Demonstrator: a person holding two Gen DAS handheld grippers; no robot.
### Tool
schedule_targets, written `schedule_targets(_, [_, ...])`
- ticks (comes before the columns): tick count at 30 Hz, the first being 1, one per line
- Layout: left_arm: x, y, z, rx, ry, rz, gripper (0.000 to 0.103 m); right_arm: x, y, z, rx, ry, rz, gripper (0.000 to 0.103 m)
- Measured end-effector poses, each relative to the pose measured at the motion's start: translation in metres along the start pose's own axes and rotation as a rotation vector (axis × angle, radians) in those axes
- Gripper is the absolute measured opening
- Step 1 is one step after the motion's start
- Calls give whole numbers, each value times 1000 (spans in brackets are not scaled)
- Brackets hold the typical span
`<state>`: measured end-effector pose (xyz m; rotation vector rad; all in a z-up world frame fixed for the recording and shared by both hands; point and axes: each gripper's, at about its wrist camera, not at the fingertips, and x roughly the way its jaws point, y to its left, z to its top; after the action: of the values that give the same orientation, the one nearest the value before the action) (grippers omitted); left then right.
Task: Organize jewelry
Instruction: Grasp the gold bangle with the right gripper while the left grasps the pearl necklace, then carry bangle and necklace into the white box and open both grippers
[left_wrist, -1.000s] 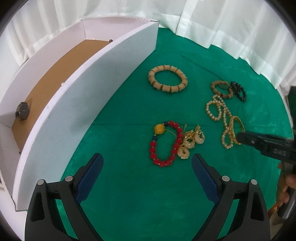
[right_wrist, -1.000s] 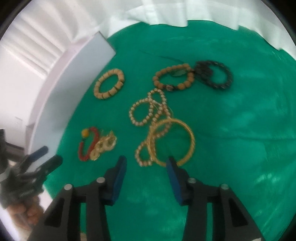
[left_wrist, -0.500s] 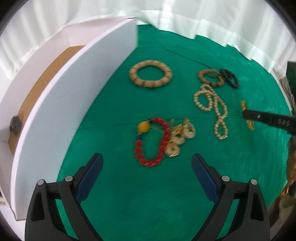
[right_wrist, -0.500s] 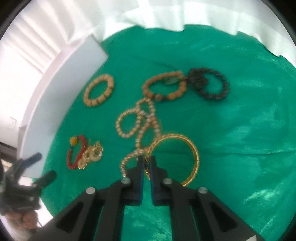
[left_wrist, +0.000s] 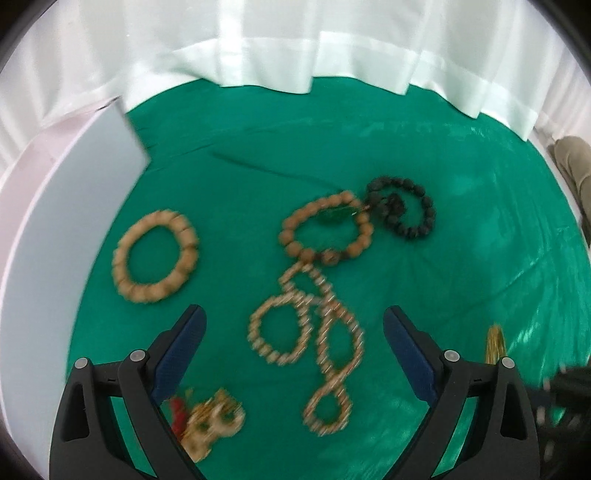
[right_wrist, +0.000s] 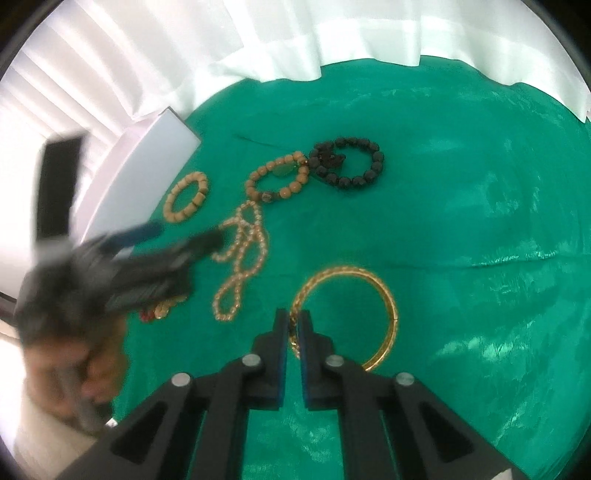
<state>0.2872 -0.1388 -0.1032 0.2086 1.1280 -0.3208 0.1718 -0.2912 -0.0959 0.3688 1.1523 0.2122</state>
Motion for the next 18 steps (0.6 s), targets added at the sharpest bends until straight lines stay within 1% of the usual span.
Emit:
schedule_targets(3, [20, -12, 3, 35, 46, 65, 97, -7, -1, -4, -6, -10, 4, 6])
schedule_targets(4, [29, -14, 3, 37, 70, 79, 96, -9, -1, -4, -6, -14, 5, 6])
schedule_targets(5, [34, -13, 2, 32, 83, 78, 95, -11, -2, -5, -5, -18, 7, 6])
schedule_targets(6, [37, -12, 1, 26, 95, 73, 88, -12, -3, -6, -5, -20, 9, 6])
schedule_targets(7, [41, -9, -1, 11, 111, 43, 75, -14, -4, -6, -6, -22, 8, 6])
schedule_targets(8, [39, -6, -2, -9, 100, 1, 70, -16, -5, -7, -6, -25, 3, 6])
schedule_targets(10, [35, -1, -3, -26, 81, -12, 37, -17, -7, -8, -4, -28, 0, 6])
schedule_targets(11, [32, 3, -4, -32, 82, -26, 36, -17, -9, -9, 0, -28, 0, 6])
schedule_targets(13, [27, 11, -6, -56, 84, -64, 24, -18, -11, -9, 7, -29, -3, 6])
schedule_targets(15, [16, 22, -10, -86, 72, -93, 4, -21, -11, -10, 9, -35, -1, 6])
schedule_targets(18, [-5, 36, -16, -119, 50, -160, 5, -23, -9, -8, 5, -41, 1, 6])
